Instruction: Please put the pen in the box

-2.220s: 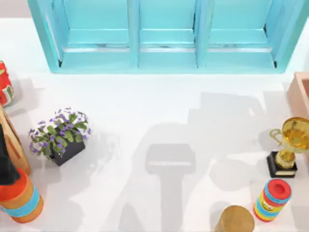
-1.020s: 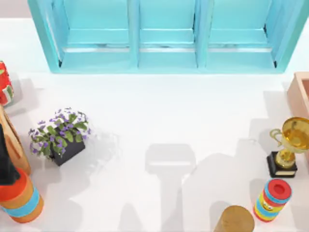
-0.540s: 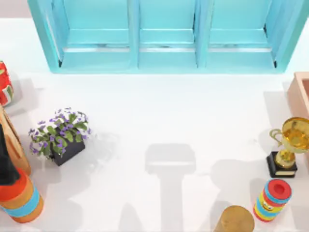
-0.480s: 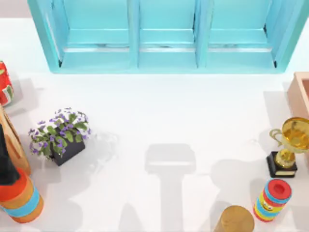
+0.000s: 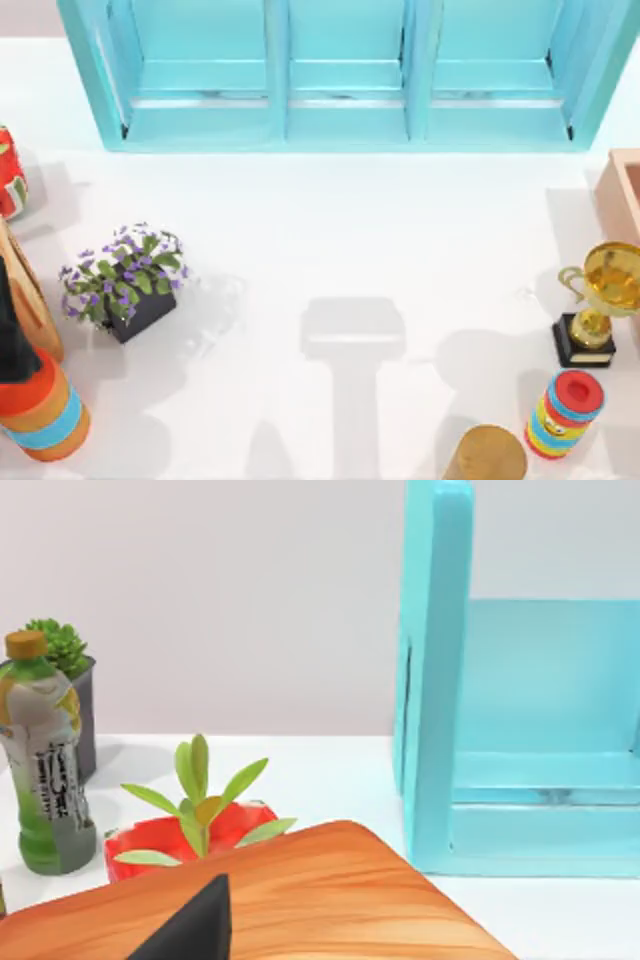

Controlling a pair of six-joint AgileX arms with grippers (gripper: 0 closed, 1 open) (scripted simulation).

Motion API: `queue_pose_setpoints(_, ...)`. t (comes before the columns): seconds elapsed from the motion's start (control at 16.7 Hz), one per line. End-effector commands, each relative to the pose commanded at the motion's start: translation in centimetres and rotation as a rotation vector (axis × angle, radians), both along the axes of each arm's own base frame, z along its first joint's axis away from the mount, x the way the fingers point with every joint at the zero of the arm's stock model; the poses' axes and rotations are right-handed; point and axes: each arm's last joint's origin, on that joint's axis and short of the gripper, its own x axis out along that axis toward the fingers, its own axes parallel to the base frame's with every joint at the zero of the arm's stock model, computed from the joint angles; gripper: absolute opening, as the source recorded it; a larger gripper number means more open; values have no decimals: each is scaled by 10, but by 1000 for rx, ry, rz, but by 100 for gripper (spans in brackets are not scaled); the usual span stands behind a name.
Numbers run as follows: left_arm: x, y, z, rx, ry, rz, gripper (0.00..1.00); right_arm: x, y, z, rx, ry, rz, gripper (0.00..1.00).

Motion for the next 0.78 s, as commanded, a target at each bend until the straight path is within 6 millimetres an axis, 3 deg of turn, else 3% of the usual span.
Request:
queue_pose_setpoints(0.42, 0, 0, 0, 0, 0, 0, 100, 0, 0, 0, 0, 0, 0, 98)
queue_pose_setpoints(0.78, 0, 0, 0, 0, 0, 0, 100, 0, 0, 0, 0, 0, 0, 100)
